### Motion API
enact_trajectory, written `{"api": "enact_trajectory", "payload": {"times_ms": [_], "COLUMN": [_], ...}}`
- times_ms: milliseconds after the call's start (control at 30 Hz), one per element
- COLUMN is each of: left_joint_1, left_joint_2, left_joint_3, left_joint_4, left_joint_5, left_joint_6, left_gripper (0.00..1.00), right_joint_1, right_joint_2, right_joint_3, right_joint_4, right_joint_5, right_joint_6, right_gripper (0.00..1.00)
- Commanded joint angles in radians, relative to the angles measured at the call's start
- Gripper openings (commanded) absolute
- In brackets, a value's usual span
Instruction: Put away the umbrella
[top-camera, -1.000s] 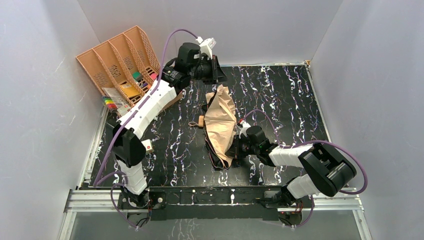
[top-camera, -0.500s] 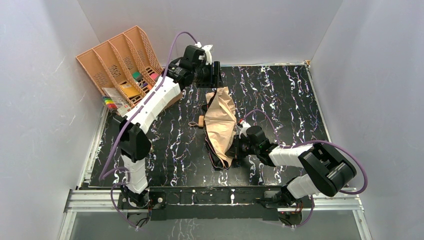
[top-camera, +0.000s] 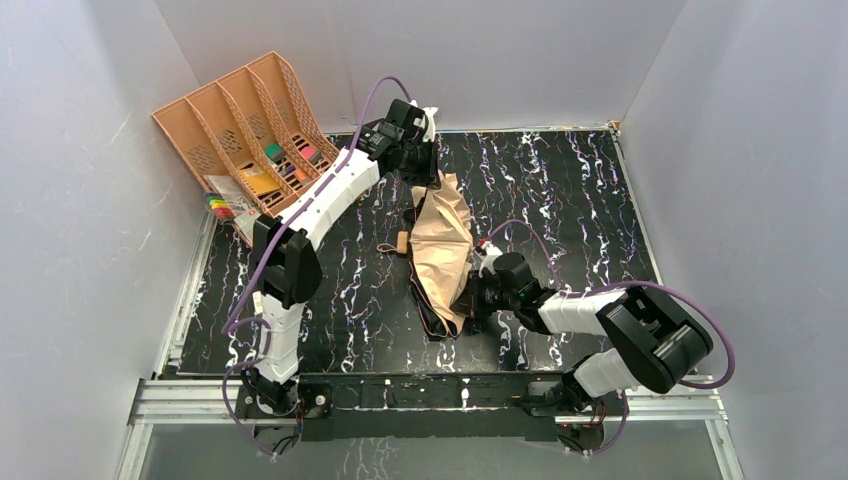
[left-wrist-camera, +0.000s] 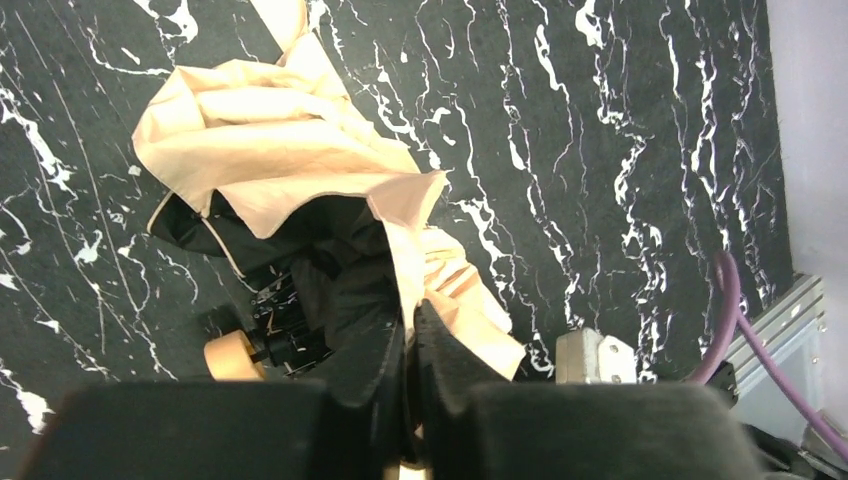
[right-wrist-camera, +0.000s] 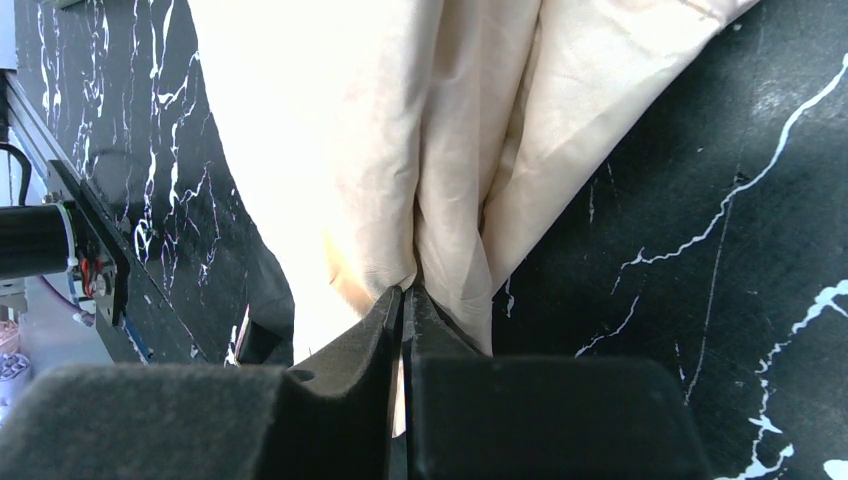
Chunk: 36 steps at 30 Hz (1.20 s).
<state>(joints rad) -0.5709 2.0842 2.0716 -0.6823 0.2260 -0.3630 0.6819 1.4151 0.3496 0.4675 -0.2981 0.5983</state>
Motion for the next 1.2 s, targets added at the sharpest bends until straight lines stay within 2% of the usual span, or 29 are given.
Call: {"api": "enact_trajectory", "payload": {"times_ms": [0, 333, 467, 633, 900, 1000, 1167], "left_joint_1": [0.003, 0.003, 0.003, 0.003, 0.003, 0.003, 0.005], "left_joint_2": [-0.044, -0.104, -0.112, -0.124, -0.136, -0.141, -0.151], "left_joint_3": [0.043, -0.041, -0.055, -0.069, -0.087, -0.098, -0.109], "left_joint_4": [-0.005, 0.049, 0.058, 0.076, 0.097, 0.102, 0.105], "left_joint_5": [0.028, 0.03, 0.031, 0.041, 0.066, 0.067, 0.066], "left_joint_6": [0.009, 0.007, 0.004, -0.005, -0.017, -0.019, -0.018], "left_gripper": [0.0, 0.0, 0.0, 0.0, 0.0, 0.0, 0.0], "right_joint_1": [0.005, 0.004, 0.004, 0.004, 0.003, 0.002, 0.002], "right_joint_2": [0.0, -0.336, -0.396, -0.298, -0.054, -0.028, -0.074], "right_joint_3": [-0.035, 0.103, 0.147, 0.189, 0.215, 0.219, 0.223], "right_joint_4": [-0.146, -0.382, -0.382, -0.3, -0.077, -0.013, 0.023], "right_joint_5": [0.017, 0.039, 0.026, 0.004, 0.04, 0.039, 0.06], "right_joint_6": [-0.029, -0.052, -0.061, -0.056, 0.002, 0.013, 0.026], "right_gripper": [0.14, 0.19, 0.23, 0.23, 0.16, 0.15, 0.14]}}
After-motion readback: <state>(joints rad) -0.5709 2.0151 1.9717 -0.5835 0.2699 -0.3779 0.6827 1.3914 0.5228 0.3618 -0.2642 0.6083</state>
